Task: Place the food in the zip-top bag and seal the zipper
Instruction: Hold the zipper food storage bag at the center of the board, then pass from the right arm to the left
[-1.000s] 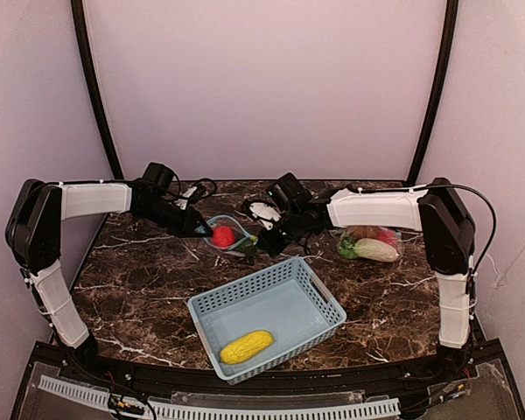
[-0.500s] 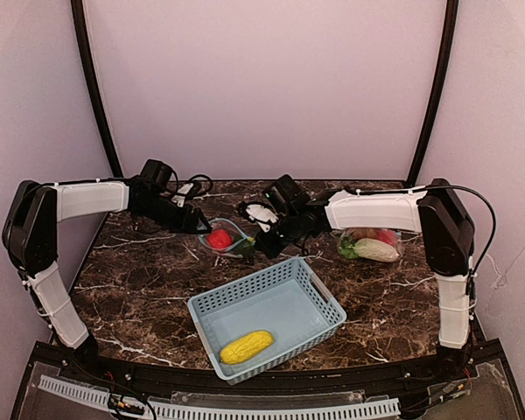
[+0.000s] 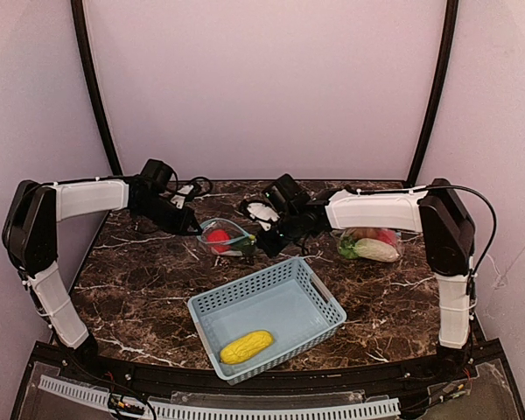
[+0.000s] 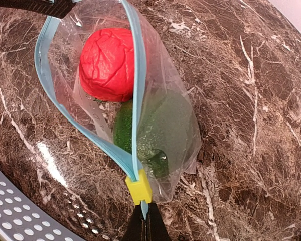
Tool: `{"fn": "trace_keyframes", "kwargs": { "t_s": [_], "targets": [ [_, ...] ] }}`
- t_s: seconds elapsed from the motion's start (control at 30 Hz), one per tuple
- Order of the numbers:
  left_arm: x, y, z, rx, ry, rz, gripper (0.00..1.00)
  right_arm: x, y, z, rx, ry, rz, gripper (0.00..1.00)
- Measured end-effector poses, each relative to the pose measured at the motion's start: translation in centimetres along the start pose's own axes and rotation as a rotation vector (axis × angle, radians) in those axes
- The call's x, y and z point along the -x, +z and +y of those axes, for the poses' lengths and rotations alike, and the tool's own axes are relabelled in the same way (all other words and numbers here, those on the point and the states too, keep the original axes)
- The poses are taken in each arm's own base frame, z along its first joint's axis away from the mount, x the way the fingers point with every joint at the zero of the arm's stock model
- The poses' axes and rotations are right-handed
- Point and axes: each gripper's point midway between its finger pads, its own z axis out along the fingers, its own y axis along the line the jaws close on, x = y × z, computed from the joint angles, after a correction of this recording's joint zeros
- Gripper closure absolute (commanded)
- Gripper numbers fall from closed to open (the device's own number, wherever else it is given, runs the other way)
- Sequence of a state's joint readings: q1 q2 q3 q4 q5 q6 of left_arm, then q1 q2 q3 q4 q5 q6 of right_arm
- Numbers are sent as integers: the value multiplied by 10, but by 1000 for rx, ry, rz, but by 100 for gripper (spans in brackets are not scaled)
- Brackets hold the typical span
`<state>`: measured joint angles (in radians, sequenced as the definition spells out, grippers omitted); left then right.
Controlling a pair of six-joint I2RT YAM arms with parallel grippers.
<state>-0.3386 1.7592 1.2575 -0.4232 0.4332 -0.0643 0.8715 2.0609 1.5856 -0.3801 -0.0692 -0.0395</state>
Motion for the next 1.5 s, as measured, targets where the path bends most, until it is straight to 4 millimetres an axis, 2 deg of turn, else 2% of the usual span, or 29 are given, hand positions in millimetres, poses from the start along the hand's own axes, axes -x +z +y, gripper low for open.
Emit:
{"fn": "trace_keyframes", "kwargs": {
  "t_s": [0.13, 0.23, 0.43, 0.5, 0.57, 0.7, 0.8, 0.87, 0.93, 1.0, 1.03, 1.07, 1.13, 1.2, 1.3, 1.4, 1.5],
  "targets": [
    [2, -3, -3, -12, 13, -9, 99, 4, -5, -2, -14, 15, -11, 100],
    [10, -16, -13, -33, 32, -53, 99, 16, -23, -1, -16, 19, -42, 100],
    [33, -61, -44, -92, 86, -173, 99, 57, -91, 8, 9, 2, -179, 100],
    [37, -68, -51, -118, 86, -185, 98, 67, -112, 14, 35, -12, -222, 100],
    [34, -69, -57, -140, 74, -173, 97, 70, -125, 23, 69, -29, -243, 100],
    [20, -73, -74, -179, 56, -129, 95, 51, -132, 50, 154, -70, -210, 100],
    [2, -78, -98, -207, 79, -90, 94, 30, -131, 70, 214, -95, -159, 100],
    [-13, -82, -116, -229, 104, -62, 90, 17, -132, 79, 253, -103, -129, 100],
    [-32, -84, -130, -241, 122, -28, 82, 6, -136, 87, 289, -105, -112, 100],
    [-50, -85, -135, -239, 131, 1, 62, -2, -141, 92, 316, -105, -104, 100],
    [-58, -85, -133, -224, 130, 7, 56, -5, -143, 93, 323, -105, -105, 100],
    [-65, -86, -128, -204, 129, 11, 46, -8, -145, 95, 332, -106, -105, 100],
    [-74, -90, -118, -151, 144, -5, 36, -13, -147, 97, 346, -106, -106, 100],
    [-74, -100, -111, -99, 185, -54, 29, -16, -147, 99, 358, -107, -107, 100],
    [-59, -127, -113, -57, 276, -205, 26, -18, -145, 101, 370, -109, -115, 100],
    [-34, -160, -140, -124, 407, -392, 23, -18, -144, 102, 379, -111, -123, 100],
    [-25, -166, -161, -215, 486, -450, 20, -14, -145, 104, 387, -114, -140, 100]
  ]
}}
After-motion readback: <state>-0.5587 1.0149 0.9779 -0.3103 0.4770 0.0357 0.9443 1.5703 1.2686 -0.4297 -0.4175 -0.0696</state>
